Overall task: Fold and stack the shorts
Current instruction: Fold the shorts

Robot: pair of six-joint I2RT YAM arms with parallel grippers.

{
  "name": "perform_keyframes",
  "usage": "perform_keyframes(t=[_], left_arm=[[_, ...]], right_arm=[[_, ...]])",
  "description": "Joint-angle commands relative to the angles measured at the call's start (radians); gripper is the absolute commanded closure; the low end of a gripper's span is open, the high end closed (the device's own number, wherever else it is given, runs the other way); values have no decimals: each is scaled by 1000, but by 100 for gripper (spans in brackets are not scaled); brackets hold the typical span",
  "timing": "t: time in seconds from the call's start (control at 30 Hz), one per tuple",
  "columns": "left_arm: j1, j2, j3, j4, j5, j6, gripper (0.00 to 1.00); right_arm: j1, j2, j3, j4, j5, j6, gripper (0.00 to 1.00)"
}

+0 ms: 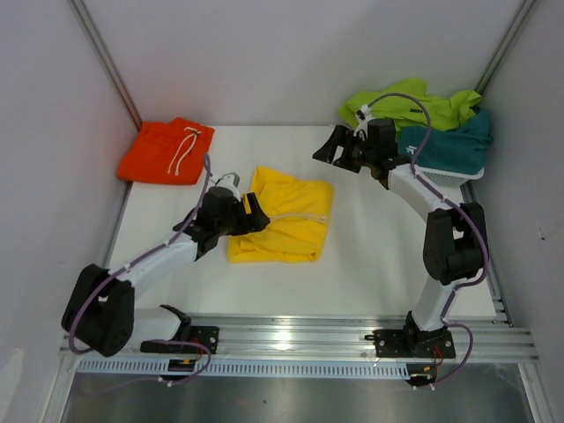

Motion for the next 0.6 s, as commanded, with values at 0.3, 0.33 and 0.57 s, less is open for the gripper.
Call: perform_keyframes(t=[0.3,0.33,0.57], left_arm=[[-153,-328,-219,-25,9,-276,1],[-176,-335,-230,-20,-8,-292,1],[-276,-347,-346,73,-124,-436,1]], right_arm=[[-72,51,-168,-4,-96,-78,4],[-74,62,-176,10,-101,-74,4],[-75,146,-174,102,-141,-37,4]])
